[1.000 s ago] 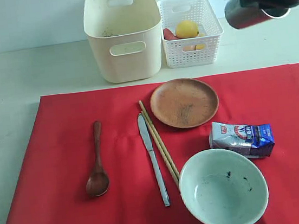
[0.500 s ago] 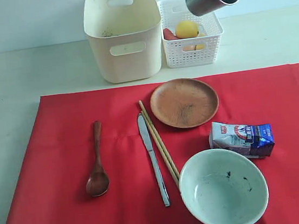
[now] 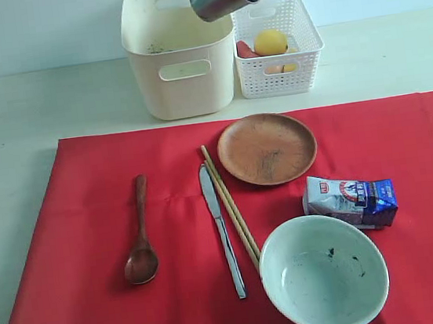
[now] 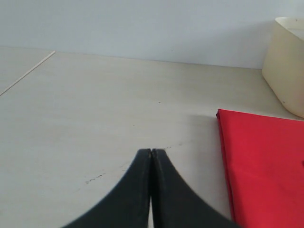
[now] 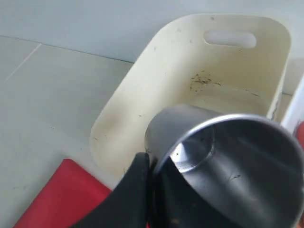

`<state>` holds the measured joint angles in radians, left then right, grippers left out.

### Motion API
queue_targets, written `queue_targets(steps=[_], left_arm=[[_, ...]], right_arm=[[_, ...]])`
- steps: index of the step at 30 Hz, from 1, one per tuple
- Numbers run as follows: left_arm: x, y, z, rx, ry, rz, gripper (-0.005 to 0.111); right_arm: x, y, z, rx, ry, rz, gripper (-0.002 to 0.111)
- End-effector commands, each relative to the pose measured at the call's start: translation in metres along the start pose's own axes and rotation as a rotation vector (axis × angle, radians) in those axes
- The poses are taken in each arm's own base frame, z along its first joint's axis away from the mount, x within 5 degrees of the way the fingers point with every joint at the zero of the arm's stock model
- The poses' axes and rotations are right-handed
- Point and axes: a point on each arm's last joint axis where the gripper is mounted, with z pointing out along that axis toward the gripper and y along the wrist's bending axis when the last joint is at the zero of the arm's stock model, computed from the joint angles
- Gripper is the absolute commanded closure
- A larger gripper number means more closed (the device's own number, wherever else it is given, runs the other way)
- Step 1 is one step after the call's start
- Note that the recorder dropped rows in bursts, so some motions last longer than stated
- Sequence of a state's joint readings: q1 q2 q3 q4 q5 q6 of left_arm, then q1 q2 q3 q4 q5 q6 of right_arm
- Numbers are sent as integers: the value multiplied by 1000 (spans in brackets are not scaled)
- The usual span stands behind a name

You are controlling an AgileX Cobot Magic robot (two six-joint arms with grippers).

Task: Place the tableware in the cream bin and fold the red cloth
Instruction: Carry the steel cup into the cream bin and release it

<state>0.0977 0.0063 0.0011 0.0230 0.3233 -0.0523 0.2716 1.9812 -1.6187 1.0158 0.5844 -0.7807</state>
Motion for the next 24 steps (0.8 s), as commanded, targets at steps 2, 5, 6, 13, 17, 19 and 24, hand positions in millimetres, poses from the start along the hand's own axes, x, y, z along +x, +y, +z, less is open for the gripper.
queue_targets(steps=[2,5,6,13,17,19,24], left_arm=[[-1,0,-1,-3,-12,-5,105],[-1,0,-1,-3,-12,-5,105],[-1,0,-1,-3,-12,-5,105],[-1,0,-1,-3,-12,-5,105],[-1,0,-1,-3,-12,-5,105],[-1,0,-1,-3,-12,-5,105],[-1,0,-1,-3,-12,-5,105]], right_arm=[[-4,10,25,-47,-4,-61,108],[-1,16,40,-43,-7,-167,108],[0,16,45,-35,-5,-191,108],[1,11,55,26,-44,-187,108],[0,10,54,36,-54,-184,102],[0,10,54,37,-53,-187,96],[1,10,55,37,-44,-198,81]])
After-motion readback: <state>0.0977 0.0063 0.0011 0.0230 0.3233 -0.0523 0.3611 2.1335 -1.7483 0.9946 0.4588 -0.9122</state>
